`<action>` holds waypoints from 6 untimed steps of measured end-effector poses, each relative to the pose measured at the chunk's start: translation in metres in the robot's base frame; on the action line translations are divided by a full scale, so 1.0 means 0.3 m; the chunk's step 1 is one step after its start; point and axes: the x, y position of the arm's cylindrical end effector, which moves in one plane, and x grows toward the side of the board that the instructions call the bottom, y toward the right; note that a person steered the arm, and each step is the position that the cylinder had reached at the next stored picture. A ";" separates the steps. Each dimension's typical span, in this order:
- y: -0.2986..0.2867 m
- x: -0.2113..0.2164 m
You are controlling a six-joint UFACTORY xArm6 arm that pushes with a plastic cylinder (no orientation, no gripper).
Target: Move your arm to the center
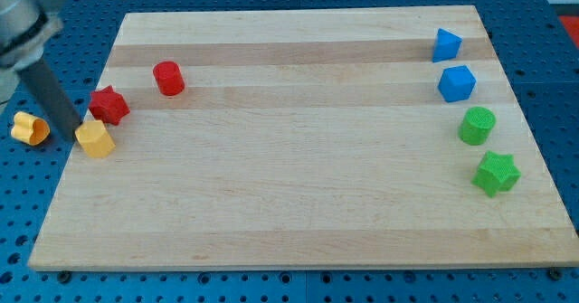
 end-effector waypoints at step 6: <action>0.874 -0.143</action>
